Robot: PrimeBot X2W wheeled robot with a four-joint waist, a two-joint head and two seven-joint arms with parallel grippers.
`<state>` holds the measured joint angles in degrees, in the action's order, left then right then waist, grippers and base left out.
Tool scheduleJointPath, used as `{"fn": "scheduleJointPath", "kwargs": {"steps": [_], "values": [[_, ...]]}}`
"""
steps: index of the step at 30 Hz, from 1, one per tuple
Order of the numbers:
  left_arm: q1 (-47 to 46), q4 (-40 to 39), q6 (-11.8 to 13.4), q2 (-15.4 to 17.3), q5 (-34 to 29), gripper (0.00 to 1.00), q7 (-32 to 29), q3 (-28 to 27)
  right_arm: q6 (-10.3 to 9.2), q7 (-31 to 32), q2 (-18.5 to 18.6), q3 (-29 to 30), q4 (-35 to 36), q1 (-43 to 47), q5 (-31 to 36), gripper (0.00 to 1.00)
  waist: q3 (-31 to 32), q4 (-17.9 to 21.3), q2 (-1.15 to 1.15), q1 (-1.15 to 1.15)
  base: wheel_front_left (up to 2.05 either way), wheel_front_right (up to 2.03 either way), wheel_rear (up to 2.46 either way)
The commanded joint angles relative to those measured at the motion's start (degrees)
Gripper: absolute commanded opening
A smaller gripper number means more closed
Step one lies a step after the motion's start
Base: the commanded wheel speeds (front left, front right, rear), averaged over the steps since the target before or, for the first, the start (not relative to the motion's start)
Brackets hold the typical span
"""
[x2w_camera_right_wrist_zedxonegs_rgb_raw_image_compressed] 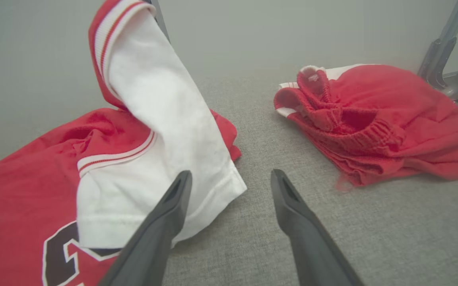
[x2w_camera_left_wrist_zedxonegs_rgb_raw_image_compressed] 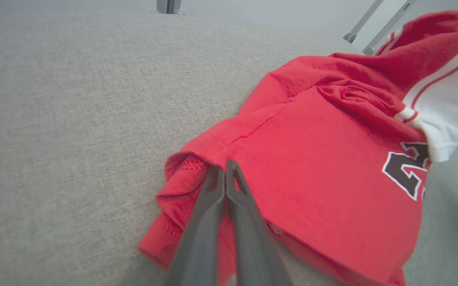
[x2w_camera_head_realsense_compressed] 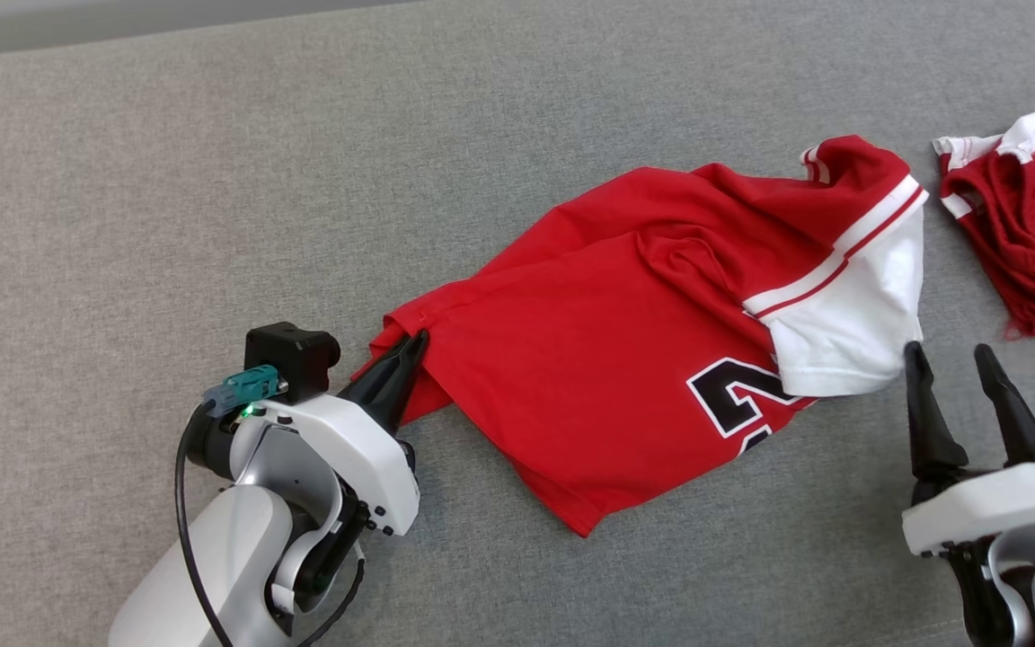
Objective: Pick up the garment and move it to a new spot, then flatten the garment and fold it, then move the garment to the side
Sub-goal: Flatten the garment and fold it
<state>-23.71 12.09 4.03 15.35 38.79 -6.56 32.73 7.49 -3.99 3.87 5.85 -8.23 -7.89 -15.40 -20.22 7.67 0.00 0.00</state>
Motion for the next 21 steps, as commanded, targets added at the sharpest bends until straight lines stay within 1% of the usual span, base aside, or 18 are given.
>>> {"fn": "scheduleJointPath", "kwargs": {"steps": [1,9,15,16,17,18,21], "values": [[-1.00,-0.32,-0.17,0.49,-0.58,0.00,0.05,0.05,-0.01,-0.70,1.08,-0.49,-2.08,-1.85,-0.95,1.00,-0.31,-0.22,0.00,0.00,0.00,0.00,0.00],[-1.35,-1.43,0.43,1.08,-1.22,0.00,0.08,0.47,-0.01,-3.46,4.44,-6.65,-13.49,-8.49,-9.73,1.00,-1.26,-1.30,0.00,0.00,0.00,0.00,0.00],[-1.51,-1.77,0.80,1.53,-1.68,0.00,0.31,0.69,-0.01,-5.30,6.93,-11.16,-20.33,-12.22,-14.15,1.00,-1.61,-1.91,0.00,0.00,0.00,0.00,0.00],[-1.51,-1.81,0.86,1.56,-1.78,0.00,0.37,0.75,0.00,-5.54,7.05,-11.96,-21.34,-12.73,-14.93,0.49,-1.63,-2.01,0.00,0.00,0.00,0.00,0.00],[-1.48,-1.85,0.92,1.58,-1.85,0.00,0.49,0.78,-0.01,-5.77,7.36,-12.57,-22.21,-13.16,-15.41,0.30,-1.62,-2.11,0.00,0.00,0.00,0.00,0.00],[-1.47,-1.94,0.96,1.58,-1.97,0.00,0.66,0.79,-0.01,-6.23,7.67,-13.14,-23.00,-13.43,-15.95,0.00,-1.60,-2.19,0.00,0.00,0.00,0.00,0.00],[-1.34,-2.36,1.07,1.63,-2.20,0.00,1.46,0.73,-0.01,-7.66,8.58,-14.29,-23.81,-13.78,-17.45,0.00,-1.44,-2.33,0.00,0.00,0.00,0.00,0.00]]}}
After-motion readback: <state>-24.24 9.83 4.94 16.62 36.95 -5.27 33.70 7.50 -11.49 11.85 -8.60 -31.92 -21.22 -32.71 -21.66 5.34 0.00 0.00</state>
